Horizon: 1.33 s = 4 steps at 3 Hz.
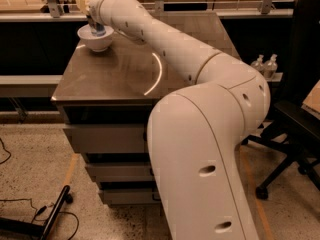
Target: Place redbull can into white bowl
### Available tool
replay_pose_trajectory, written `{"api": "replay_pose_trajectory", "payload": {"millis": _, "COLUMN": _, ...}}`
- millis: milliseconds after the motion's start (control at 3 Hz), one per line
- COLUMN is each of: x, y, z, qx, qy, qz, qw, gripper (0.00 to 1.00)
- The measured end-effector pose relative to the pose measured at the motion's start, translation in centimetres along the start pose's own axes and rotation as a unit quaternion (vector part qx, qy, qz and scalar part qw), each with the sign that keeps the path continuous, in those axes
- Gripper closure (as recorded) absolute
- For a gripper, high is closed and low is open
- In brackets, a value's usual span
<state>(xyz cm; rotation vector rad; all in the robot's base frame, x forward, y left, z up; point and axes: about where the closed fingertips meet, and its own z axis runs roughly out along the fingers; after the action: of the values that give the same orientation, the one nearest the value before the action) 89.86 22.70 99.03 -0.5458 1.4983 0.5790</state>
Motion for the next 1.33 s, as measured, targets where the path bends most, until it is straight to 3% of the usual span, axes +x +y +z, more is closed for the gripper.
{"api": "replay_pose_trajectory", "payload": {"millis": 667, "x": 0.0, "y": -1.0, "z": 1.5, "qx": -0.006, "qy": -0.01, "qz": 0.01, "qw": 0.9999, "gripper": 1.0}}
{"api": "replay_pose_trajectory", "payload": {"millis": 1333, "x": 1.5, "y": -0.4, "z": 0.3, "qx": 0.002, "qy": 0.007, "qz": 0.027, "qw": 0.9996, "gripper": 1.0}}
